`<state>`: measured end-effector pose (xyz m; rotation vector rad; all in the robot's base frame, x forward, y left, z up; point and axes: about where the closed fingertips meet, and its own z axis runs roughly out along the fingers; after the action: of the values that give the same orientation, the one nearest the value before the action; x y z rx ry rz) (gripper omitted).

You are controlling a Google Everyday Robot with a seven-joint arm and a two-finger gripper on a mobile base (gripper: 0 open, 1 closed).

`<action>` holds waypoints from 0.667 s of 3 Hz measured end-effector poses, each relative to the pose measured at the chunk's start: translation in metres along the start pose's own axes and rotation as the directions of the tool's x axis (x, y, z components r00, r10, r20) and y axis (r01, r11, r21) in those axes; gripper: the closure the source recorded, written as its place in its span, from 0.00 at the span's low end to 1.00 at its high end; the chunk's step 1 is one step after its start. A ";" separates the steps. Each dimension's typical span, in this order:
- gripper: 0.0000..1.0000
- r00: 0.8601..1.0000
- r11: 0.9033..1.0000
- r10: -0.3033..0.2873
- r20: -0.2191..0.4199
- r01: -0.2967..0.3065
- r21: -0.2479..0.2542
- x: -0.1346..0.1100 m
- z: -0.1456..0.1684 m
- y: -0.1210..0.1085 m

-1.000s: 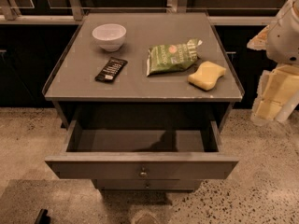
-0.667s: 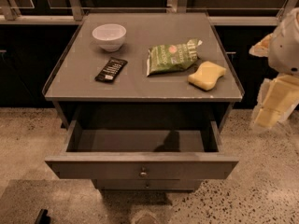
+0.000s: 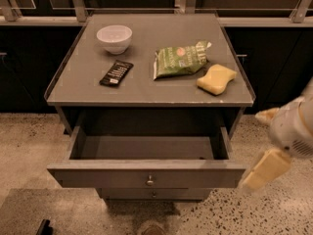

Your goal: Close top drawer

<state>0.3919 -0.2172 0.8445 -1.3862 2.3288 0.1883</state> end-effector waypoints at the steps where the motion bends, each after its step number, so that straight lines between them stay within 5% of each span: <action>1: 0.19 0.993 0.989 0.114 0.025 -0.111 -0.102 0.034 0.074 0.031; 2: 0.42 0.993 0.987 0.117 0.012 -0.115 -0.111 0.040 0.080 0.036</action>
Offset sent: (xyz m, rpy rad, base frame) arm -0.0145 0.0089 -0.0646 0.0796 0.0773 -0.0450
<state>0.3666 -0.2058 0.7517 -1.2930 2.4175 0.3681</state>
